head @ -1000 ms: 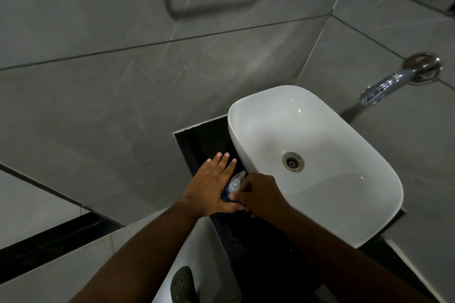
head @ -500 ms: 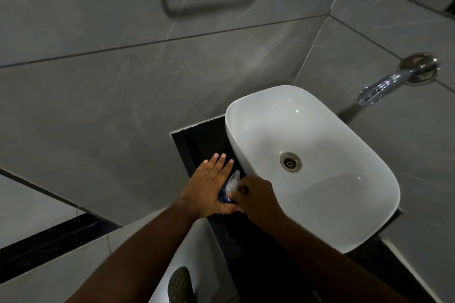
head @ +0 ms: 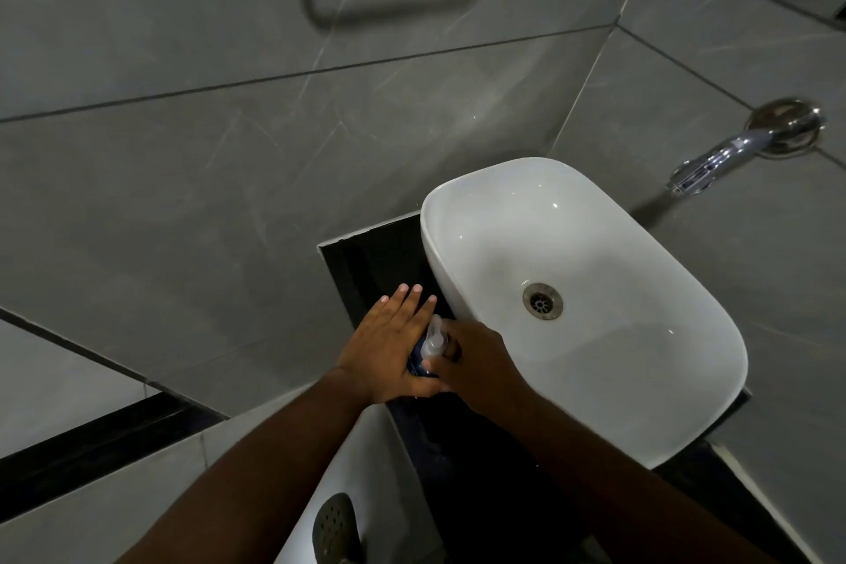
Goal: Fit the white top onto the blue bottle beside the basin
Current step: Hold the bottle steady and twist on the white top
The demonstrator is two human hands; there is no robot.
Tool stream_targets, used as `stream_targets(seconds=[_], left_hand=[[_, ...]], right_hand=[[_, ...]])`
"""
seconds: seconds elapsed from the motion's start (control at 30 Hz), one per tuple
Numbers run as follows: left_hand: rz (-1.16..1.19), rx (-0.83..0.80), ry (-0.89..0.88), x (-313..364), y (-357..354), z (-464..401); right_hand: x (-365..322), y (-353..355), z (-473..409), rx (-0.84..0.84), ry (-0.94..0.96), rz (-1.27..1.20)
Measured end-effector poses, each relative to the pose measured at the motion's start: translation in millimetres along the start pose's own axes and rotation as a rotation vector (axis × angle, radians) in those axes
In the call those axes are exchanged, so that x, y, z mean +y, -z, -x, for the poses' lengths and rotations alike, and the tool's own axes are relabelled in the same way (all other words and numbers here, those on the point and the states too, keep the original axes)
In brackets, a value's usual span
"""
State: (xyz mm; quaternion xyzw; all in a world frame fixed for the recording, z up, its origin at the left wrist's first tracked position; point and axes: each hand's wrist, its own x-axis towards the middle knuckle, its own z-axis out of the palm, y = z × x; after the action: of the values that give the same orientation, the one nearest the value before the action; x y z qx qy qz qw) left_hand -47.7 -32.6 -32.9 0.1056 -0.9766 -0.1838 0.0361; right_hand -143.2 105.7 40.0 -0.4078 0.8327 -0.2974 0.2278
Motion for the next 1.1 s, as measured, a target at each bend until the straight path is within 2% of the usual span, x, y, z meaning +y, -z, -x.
stream_targets(seconds=[0.07, 0.17, 0.33, 0.53, 0.73, 0.97, 1.1], left_hand=[[0.009, -0.002, -0.004, 0, 1, 1], [0.009, -0.005, -0.003, 0, 1, 0], [0.029, 0.008, -0.001, -2, -2, 1], [0.021, -0.013, 0.004, -2, -2, -1], [0.042, -0.008, 0.001, 0, 0, 0], [0.04, -0.006, -0.011, 3, 4, 0], [0.045, 0.002, -0.019, 4, 6, -1]], right_hand=[[-1, 2, -3, -0.055, -0.001, 0.027], [-3, 7, -9, -0.037, -0.014, 0.062], [-5, 16, -13, -0.179, 0.065, 0.043], [-12, 16, -14, -0.17, -0.008, 0.071], [-21, 25, -12, -0.264, 0.045, 0.074], [-27, 23, -8, -0.23, 0.029, 0.108], [-28, 29, -11, -0.279, 0.051, 0.127]])
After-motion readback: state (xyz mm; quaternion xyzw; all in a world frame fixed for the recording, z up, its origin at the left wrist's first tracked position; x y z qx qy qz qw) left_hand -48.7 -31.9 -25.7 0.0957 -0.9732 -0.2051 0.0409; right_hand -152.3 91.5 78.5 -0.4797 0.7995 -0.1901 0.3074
